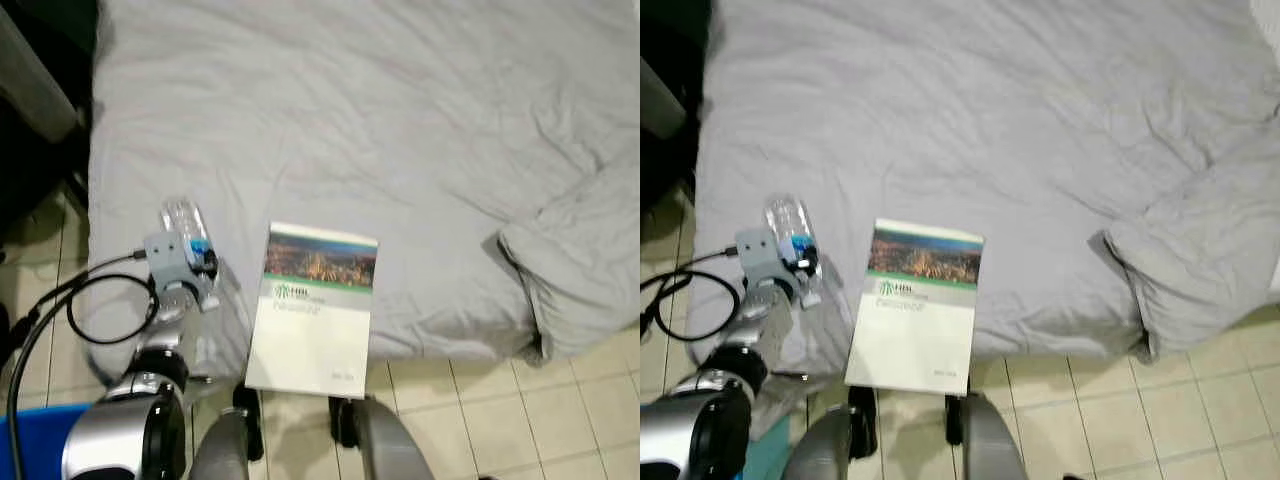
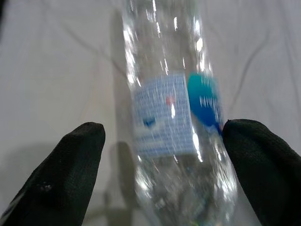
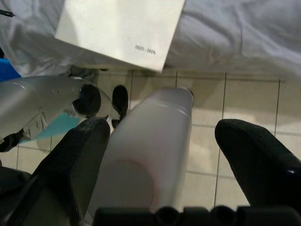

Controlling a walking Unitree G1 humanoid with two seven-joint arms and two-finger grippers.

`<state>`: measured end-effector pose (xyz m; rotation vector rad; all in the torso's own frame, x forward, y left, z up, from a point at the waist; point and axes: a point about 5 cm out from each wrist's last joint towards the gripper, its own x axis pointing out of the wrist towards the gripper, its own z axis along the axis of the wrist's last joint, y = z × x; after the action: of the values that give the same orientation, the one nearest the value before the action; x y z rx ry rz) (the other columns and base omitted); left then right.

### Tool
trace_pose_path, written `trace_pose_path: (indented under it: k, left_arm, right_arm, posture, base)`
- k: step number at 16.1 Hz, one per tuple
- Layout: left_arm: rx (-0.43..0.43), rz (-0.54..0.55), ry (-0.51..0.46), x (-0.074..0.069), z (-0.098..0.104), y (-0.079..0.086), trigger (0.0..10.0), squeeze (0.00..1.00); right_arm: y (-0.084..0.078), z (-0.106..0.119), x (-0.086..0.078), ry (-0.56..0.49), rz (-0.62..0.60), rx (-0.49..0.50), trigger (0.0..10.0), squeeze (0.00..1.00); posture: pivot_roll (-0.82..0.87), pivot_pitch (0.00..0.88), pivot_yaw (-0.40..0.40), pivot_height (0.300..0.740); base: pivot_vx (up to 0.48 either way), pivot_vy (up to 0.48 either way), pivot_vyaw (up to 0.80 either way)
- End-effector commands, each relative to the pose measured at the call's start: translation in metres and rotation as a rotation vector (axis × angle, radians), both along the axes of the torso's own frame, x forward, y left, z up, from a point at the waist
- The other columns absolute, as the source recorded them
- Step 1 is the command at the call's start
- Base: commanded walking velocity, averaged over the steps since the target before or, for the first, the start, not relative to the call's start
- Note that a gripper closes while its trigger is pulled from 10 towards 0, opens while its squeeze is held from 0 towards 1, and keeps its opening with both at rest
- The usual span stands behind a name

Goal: Clean up the room

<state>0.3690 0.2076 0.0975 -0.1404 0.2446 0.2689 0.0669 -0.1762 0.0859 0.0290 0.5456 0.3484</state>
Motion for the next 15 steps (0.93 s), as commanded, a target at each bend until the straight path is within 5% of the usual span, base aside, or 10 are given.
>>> trace_pose_path:
  k: [1,8,9,10,11,12,15]
  left_arm:
    - [-0.056,-0.002,0.109,-0.011,-0.025,-0.006,10.0,0.00]
    - [-0.149,-0.008,0.190,-0.022,-0.044,-0.009,10.0,0.00]
    - [-0.167,-0.005,0.200,-0.024,-0.047,-0.008,7.6,0.00]
    - [-0.168,0.001,0.214,-0.025,-0.048,-0.006,1.0,0.00]
    - [-0.165,0.006,0.221,-0.026,-0.049,-0.004,1.0,0.00]
    - [-0.153,0.014,0.226,-0.027,-0.050,0.000,0.0,0.00]
    - [-0.114,0.019,0.222,-0.027,-0.047,0.007,0.0,0.00]
  right_arm:
    - [-0.002,-0.001,-0.009,0.054,-0.016,-0.007,10.0,0.00]
    - [-0.003,0.003,-0.009,0.062,-0.030,-0.012,10.0,0.00]
    - [-0.005,0.003,-0.010,0.065,-0.032,-0.016,10.0,0.00]
    - [-0.006,0.003,-0.010,0.068,-0.035,-0.018,10.0,0.00]
    - [-0.006,0.003,-0.010,0.070,-0.036,-0.019,10.0,0.00]
    - [-0.006,0.002,-0.010,0.074,-0.039,-0.019,10.0,0.00]
    - [-0.006,0.000,-0.009,0.078,-0.048,-0.016,10.0,0.00]
  posture:
    - [-0.35,0.617,-0.083,0.740]
    - [-0.38,0.612,-0.084,0.740]
    - [-0.38,0.613,-0.083,0.740]
    - [-0.38,0.614,-0.083,0.740]
    - [-0.38,0.614,-0.082,0.740]
    - [-0.37,0.609,-0.077,0.740]
    - [-0.36,0.597,-0.069,0.740]
  base:
    - [0.000,0.000,0.00]
    - [0.000,0.000,0.00]
    - [0.000,0.000,0.00]
    - [0.000,0.000,0.00]
    - [0.000,0.000,0.00]
    - [0.000,0.000,0.00]
    - [0.000,0.000,0.00]
